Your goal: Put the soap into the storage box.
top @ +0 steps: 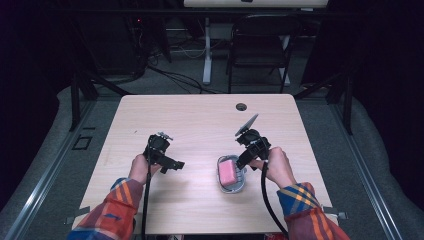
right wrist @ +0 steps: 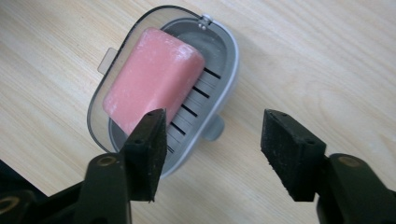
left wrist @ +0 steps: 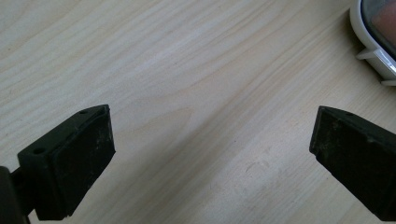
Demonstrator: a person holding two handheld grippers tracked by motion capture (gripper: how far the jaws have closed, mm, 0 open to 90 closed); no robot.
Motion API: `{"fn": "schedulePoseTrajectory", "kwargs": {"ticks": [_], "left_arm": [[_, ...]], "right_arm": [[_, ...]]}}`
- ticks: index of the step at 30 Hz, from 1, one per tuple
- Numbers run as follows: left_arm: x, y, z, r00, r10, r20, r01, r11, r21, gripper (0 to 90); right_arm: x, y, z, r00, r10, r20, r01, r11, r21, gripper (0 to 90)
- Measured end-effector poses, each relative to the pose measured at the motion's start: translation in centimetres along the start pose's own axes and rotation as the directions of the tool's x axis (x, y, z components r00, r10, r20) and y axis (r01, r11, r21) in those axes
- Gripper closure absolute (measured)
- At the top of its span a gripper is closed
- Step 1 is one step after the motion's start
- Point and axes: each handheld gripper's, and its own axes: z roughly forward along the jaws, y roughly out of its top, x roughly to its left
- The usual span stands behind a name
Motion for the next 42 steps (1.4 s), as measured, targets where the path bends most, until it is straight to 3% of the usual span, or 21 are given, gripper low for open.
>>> {"fn": "schedulePoseTrajectory", "kwargs": {"ticks": [4, 8, 10, 11, 19, 33, 36, 42], "left_arm": [[0.0, 0.0, 0.0, 1.0, 0.001, 0.0, -0.001, 1.0, 0.0, 0.0], [0.0, 0.0, 0.0, 1.0, 0.001, 0.0, -0.001, 1.0, 0.0, 0.0], [0.0, 0.0, 0.0, 1.0, 0.001, 0.0, -0.001, 1.0, 0.002, 0.0], [0.0, 0.0, 0.0, 1.0, 0.001, 0.001, -0.001, 1.0, 0.002, 0.0], [0.0, 0.0, 0.1, 1.0, 0.002, 0.0, -0.002, 1.0, 0.004, 0.0], [0.0, 0.0, 0.2, 1.0, 0.002, 0.0, -0.002, 1.0, 0.008, 0.0], [0.0, 0.0, 0.2, 1.0, 0.002, 0.0, -0.002, 0.9999, 0.01, 0.0], [0.0, 0.0, 0.2, 1.0, 0.007, 0.0, -0.007, 0.9999, 0.013, 0.0]], "right_arm": [[-0.9, -1.0, -1.1, 0.9998, -0.019, 0.006, 0.019, 0.999, -0.042, 32.2], [-1.6, -1.9, -1.7, 1.0, -0.007, 0.007, 0.007, 0.997, -0.082, 26.4], [-2.3, -2.9, -2.3, 0.9997, 0.013, 0.02, -0.01, 0.994, -0.11, 18.1], [-2.6, -3.1, -2.5, 0.9997, -0.002, 0.024, 0.005, 0.995, -0.101, 15.9], [-4.5, -6.0, -3.3, 0.9981, 0.026, 0.056, -0.019, 0.991, -0.131, 10.3], [-7.1, -10.6, -2.6, 0.9927, 0.061, 0.104, -0.044, 0.986, -0.163, 4.6], [-7.5, -11.6, -2.1, 0.9915, 0.08, 0.102, -0.06, 0.982, -0.18, 4.8], [-8.1, -13.7, -0.5, 0.9927, 0.073, 0.095, -0.055, 0.982, -0.18, 3.4]]}}
